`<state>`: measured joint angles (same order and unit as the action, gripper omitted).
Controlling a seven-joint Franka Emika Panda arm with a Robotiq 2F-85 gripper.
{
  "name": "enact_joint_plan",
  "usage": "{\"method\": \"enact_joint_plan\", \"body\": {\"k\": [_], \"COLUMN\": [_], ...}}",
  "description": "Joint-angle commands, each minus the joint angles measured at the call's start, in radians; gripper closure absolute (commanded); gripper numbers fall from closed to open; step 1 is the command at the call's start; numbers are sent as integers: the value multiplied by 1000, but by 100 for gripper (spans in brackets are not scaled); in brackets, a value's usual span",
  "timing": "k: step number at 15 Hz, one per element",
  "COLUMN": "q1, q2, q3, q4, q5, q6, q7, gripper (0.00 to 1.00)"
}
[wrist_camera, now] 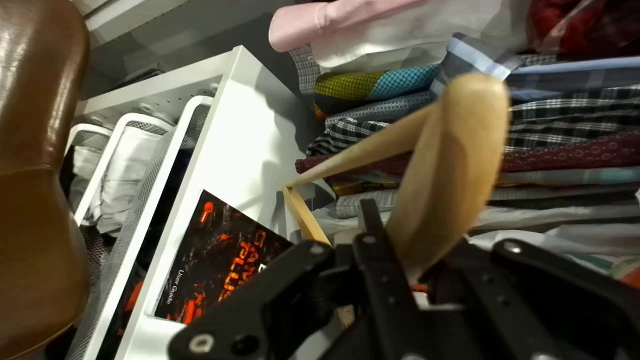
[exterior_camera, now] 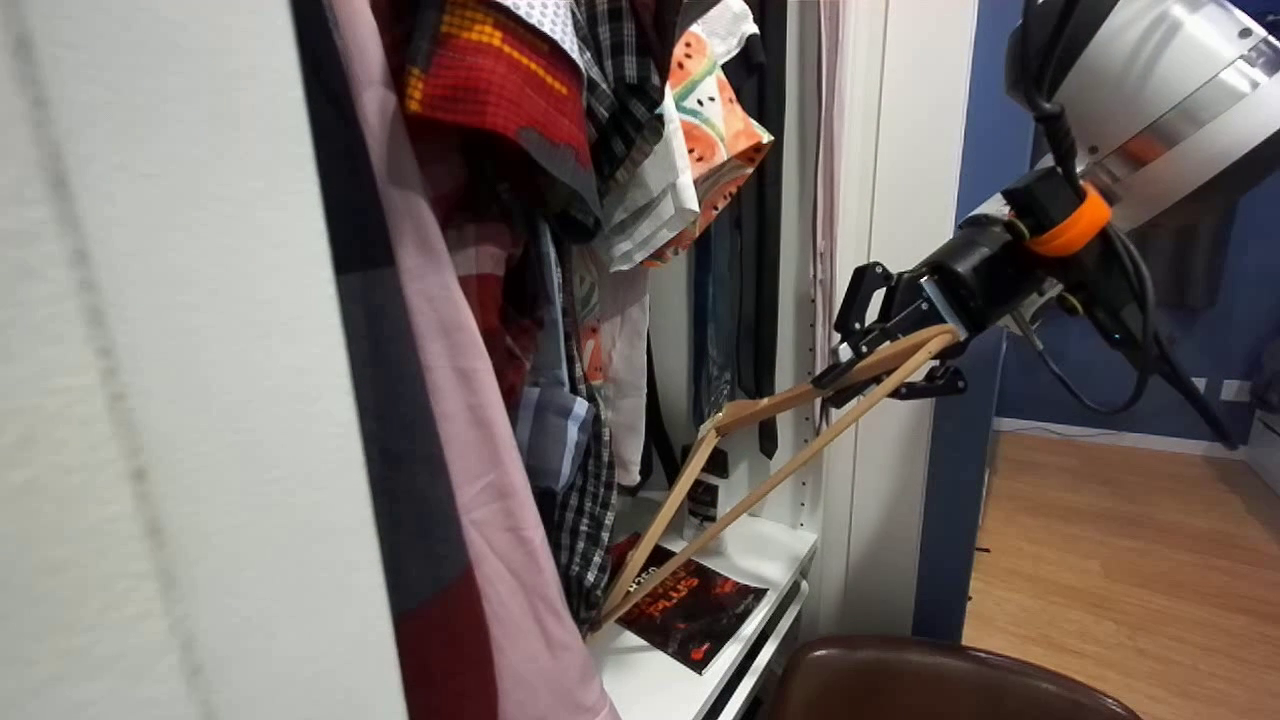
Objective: Put the wooden clothes hanger on the shelf
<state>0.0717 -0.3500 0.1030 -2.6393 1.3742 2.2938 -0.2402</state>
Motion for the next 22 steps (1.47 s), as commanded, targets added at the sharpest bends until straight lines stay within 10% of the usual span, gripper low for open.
{"method": "enact_joint_plan", "body": {"k": [1, 9, 10, 22], "q1": [15, 20, 14, 19], "q2": [73, 202, 155, 236], "q3": [27, 35, 26, 20], "q4": [53, 146, 106, 160], "q5": [62, 92, 56, 183], "q6": [49, 113, 82, 85], "q7": [-39, -108, -69, -140], "gripper": [96, 96, 84, 96]}}
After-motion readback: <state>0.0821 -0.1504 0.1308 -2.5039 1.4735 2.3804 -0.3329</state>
